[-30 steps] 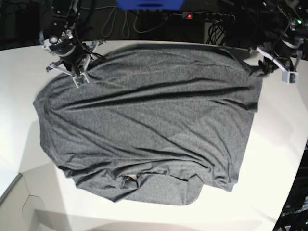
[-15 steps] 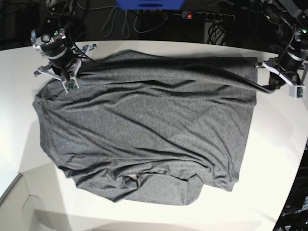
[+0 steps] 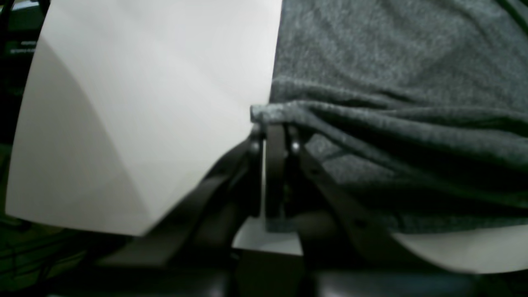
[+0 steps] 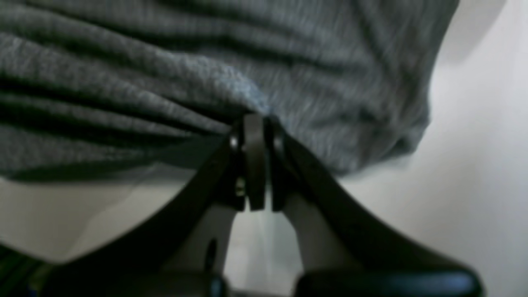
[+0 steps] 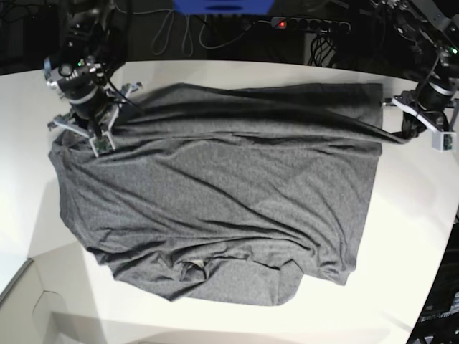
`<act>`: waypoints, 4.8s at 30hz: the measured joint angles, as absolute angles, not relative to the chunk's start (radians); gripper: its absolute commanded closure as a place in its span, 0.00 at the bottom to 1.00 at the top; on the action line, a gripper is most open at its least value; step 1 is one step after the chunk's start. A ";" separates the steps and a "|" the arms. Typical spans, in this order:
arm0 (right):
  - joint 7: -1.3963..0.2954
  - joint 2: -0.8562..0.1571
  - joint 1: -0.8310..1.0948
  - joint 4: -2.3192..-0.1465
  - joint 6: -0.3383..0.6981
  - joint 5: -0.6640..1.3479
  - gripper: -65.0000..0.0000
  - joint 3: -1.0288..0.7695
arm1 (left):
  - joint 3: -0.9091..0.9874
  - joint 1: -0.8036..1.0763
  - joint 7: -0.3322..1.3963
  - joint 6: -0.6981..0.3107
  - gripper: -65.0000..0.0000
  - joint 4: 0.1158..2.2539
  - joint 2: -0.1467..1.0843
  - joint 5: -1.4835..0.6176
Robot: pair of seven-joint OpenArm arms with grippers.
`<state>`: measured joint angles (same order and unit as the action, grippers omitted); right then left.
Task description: Layout the t-shirt on the table in an organized manner, then fold the t-shirt properly
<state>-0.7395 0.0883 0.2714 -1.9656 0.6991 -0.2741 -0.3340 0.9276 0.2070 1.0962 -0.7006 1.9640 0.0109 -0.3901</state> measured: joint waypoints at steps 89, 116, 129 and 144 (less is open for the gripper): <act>-0.749 0.094 0.162 -1.867 0.699 -0.281 1.00 -0.366 | 1.037 0.250 1.341 -0.700 0.58 1.839 -0.014 -0.518; -0.749 0.091 0.163 -1.866 0.699 -0.281 1.00 -0.357 | 1.039 0.285 1.196 -0.700 0.18 1.723 -0.128 -0.508; -0.748 0.089 0.178 -1.866 0.699 -0.280 1.00 -0.357 | 1.036 0.265 1.191 -0.699 0.18 1.797 -0.162 -0.547; -0.748 0.089 0.176 -1.865 0.699 -0.281 1.00 -0.357 | 1.040 0.268 1.143 -0.700 0.18 1.762 -0.149 -0.525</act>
